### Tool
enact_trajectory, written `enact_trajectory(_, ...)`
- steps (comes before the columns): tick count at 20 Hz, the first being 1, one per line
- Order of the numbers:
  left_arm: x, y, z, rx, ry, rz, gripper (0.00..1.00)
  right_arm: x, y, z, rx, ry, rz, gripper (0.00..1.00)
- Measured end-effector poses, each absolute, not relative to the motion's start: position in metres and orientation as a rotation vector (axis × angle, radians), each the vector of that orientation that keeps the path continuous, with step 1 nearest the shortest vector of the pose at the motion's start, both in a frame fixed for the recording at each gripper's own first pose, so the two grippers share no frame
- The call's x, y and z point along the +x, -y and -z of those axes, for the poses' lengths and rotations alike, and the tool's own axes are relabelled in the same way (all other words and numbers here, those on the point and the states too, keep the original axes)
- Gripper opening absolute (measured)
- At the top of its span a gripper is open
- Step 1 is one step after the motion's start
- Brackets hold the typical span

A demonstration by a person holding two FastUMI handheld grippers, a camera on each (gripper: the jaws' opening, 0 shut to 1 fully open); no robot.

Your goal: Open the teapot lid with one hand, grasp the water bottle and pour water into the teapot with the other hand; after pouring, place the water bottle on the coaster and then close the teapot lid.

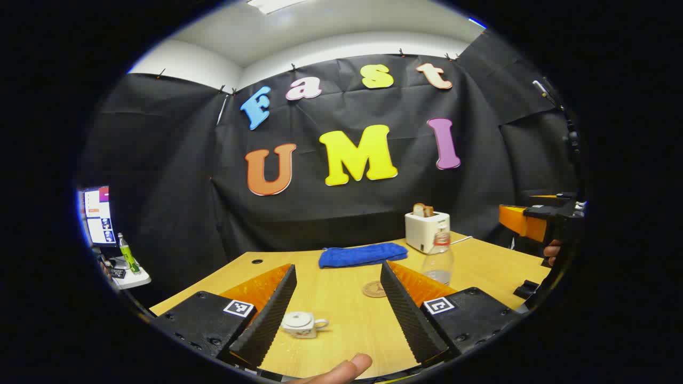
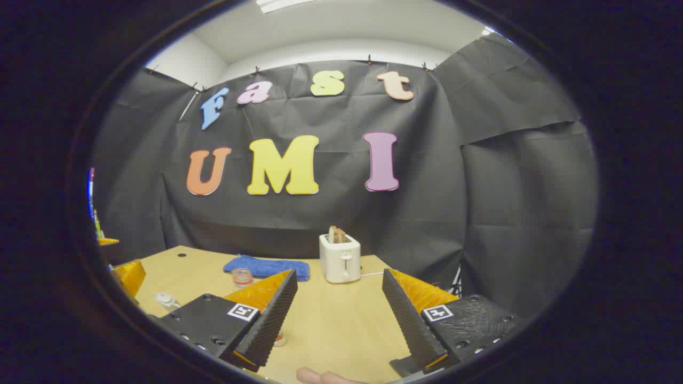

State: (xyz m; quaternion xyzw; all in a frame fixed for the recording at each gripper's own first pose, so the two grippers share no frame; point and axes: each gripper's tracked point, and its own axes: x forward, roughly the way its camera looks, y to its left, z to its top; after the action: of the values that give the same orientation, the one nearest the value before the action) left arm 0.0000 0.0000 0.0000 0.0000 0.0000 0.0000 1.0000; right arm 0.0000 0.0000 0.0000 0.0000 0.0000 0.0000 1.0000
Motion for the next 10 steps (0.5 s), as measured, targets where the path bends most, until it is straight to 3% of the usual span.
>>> enact_trajectory(10,0.016,-0.051,0.026,-0.068,-0.077,-0.093,1.0,-0.012,-0.036,0.01,-0.118,-0.006,-0.097,0.95)
